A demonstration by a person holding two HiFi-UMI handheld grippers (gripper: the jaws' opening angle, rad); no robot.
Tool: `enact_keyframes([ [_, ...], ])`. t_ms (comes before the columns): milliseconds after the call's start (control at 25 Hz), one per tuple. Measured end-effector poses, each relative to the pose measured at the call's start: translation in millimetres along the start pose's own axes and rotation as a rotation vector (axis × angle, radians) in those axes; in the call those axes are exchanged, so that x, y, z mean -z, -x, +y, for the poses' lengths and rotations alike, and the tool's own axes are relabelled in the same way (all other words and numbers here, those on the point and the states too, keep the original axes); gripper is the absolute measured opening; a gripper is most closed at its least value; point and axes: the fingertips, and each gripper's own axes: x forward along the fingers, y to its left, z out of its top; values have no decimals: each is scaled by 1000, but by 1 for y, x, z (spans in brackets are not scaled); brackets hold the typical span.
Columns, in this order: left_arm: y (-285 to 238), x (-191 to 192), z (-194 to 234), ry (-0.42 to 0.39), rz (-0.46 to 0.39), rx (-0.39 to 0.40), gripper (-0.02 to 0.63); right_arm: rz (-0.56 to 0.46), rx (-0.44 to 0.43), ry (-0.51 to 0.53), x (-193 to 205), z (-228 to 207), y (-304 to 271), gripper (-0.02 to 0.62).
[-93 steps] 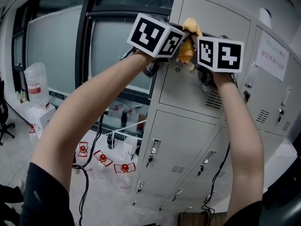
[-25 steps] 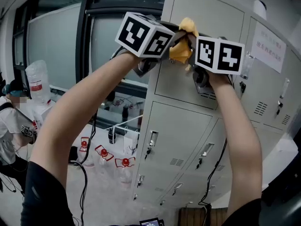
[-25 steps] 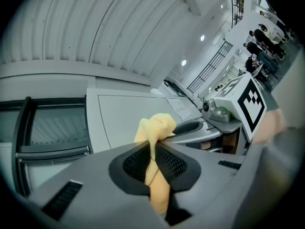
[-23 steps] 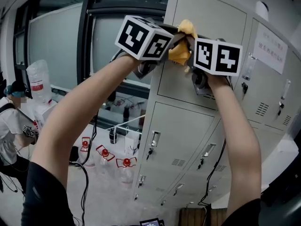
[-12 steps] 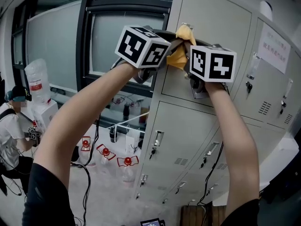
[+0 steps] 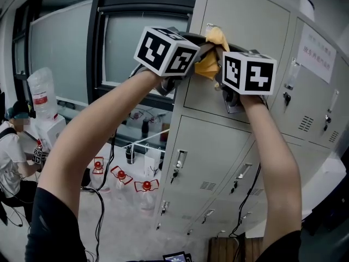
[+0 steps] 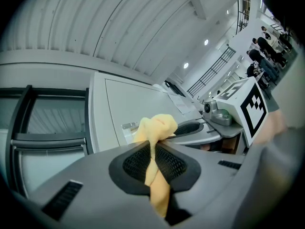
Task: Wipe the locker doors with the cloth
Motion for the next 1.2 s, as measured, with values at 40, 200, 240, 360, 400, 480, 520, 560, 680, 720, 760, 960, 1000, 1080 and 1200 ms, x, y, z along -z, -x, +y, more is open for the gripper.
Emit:
enact_keyframes([
  [40,-3,-1,-4,-4,2,3,43,1,4,0,1,-4,3,61],
  [200,-22,-6,-21,-9,4,25,43,15,33,12,6,-27,17,61],
  [240,-28,-7,-26,-6,2,32,43,19,42,15,7,-33,21,61],
  [360,-45,-12,-42,-3,-2,49,43,29,62,21,12,-53,34,61],
  [400,-51,-13,-48,-3,-1,54,43,32,67,22,13,-60,38,61],
  [480,-63,-15,-59,-5,-1,67,43,38,82,21,17,-74,47,61],
  [520,-69,-17,-66,-5,-2,76,43,42,91,21,19,-81,53,61],
  [560,-76,-18,-73,-5,-3,84,43,46,101,21,22,-89,58,61],
  [680,-95,-22,-90,-5,-5,102,43,55,121,20,28,-111,71,61],
  [720,-101,-23,-95,-3,-6,107,43,58,127,20,30,-117,75,61],
  [760,-106,-24,-101,-2,-7,111,43,61,132,19,32,-124,79,61],
  [960,-132,-27,-126,5,-15,135,43,77,157,6,42,-153,99,61],
  [1000,-136,-28,-130,7,-17,139,43,80,161,3,44,-158,102,61],
  [1080,-143,-29,-136,13,-22,146,43,89,170,3,46,-166,107,61],
  [1200,-150,-30,-143,19,-27,152,43,96,173,-3,49,-174,112,61],
])
